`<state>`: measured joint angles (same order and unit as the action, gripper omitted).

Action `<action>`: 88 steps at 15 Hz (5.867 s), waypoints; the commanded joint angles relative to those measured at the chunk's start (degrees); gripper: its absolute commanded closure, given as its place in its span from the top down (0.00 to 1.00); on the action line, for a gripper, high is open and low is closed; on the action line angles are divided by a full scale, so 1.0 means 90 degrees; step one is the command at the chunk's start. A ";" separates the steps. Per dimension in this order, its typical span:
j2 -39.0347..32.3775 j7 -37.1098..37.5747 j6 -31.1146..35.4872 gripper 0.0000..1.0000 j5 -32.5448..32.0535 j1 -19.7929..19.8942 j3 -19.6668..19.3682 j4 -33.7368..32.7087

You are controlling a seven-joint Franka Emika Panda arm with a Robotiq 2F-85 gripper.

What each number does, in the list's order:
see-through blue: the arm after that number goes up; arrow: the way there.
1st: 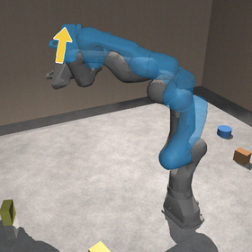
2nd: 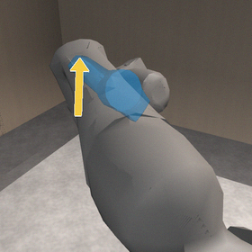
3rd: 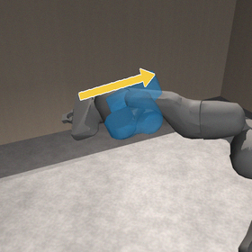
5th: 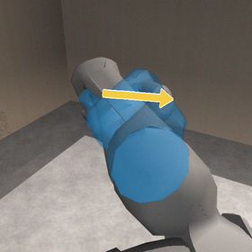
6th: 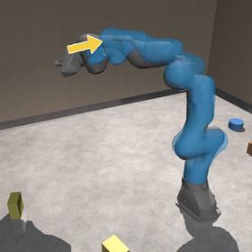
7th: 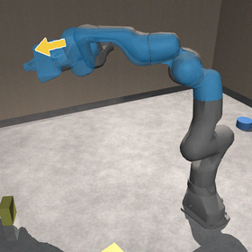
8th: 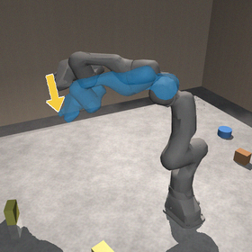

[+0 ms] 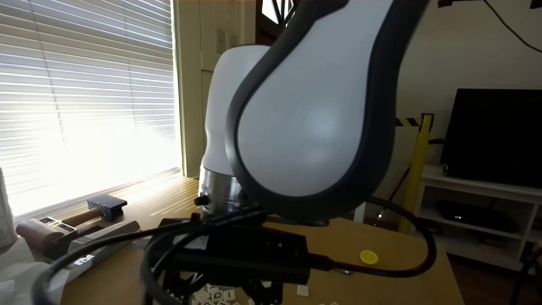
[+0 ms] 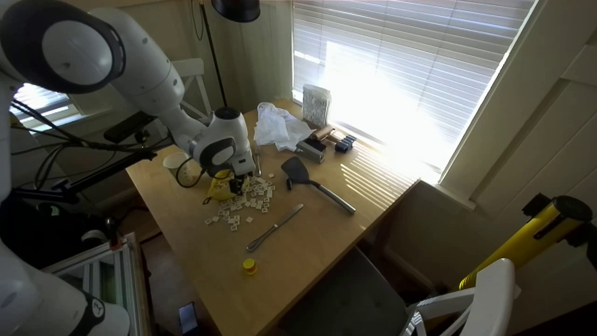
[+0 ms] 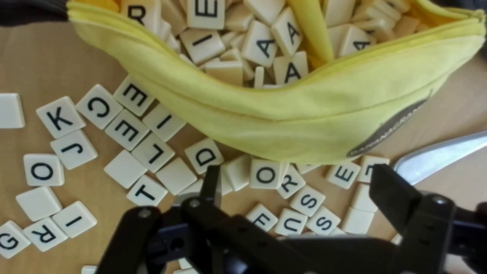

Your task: Put one letter block inside the yellow bag

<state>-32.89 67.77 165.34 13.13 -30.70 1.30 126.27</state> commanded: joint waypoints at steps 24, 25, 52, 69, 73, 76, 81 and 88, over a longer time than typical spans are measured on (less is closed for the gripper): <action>0.0359 0.0437 -0.0560 0.61 -0.0662 -0.0233 -0.0235 0.0186; 0.0352 0.0452 -0.0552 0.59 -0.0667 -0.0236 -0.0235 0.0181; 0.0083 0.0749 -0.0428 0.36 -0.0735 -0.0248 -0.0222 0.0070; 0.0715 0.0065 -0.0255 0.05 -0.0522 0.0212 0.0334 0.0404; 0.1014 -0.1170 -0.0454 0.05 0.0209 0.1292 0.1548 0.0476; 0.1076 -0.1790 -0.1018 0.05 0.0636 0.1608 0.1840 0.0436; 0.0959 -0.2347 -0.1979 0.05 0.0966 0.1684 0.1820 0.0308; 0.0712 -0.2782 -0.2511 0.05 0.1650 0.1669 0.1827 0.0119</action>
<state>-25.02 45.12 144.59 24.28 -16.25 17.15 128.71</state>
